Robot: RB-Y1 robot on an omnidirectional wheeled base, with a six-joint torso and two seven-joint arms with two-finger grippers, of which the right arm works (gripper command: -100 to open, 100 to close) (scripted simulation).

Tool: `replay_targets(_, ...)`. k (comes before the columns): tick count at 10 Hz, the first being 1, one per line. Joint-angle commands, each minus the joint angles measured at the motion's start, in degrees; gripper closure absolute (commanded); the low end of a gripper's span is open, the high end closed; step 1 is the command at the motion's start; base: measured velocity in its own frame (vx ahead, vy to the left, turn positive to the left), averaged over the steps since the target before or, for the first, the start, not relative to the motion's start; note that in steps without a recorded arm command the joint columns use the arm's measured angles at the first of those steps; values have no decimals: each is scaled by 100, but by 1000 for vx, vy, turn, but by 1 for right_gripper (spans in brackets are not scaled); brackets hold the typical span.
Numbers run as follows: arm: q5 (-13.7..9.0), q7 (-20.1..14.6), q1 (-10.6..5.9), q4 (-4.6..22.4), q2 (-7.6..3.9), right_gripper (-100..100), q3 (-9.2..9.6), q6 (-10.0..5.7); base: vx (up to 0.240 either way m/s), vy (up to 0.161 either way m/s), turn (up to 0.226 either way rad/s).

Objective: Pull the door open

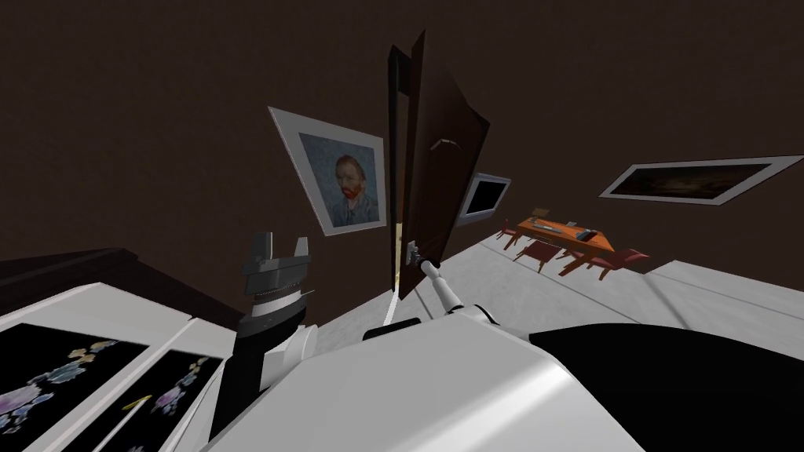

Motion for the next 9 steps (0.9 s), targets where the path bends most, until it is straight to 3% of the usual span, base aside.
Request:
replay_targets(1, -282, -91, 88, 55, -77, 100, -50, 171, -33, -86, -8)
replay_targets(2, -475, -145, 115, 37, -93, 100, -69, 277, -36, -96, 25)
replay_targets(3, -581, -101, 120, 36, -87, -100, -55, 244, -21, -69, 9)
replay_targets(4, -827, -168, 159, -13, -74, -100, -93, 355, -19, -52, -5)
replay_targets(5, -841, -168, 159, -13, -74, -100, -93, 355, -24, -26, 1)
replay_targets(7, -1197, -260, 213, -79, -50, -100, -144, 507, -40, -24, 2)
replay_targets(8, -1197, -260, 213, -79, -50, -100, -144, 507, -30, -30, 0)
replay_targets(9, -1411, -315, 245, -119, -32, -100, -175, 598, -29, -42, 1)
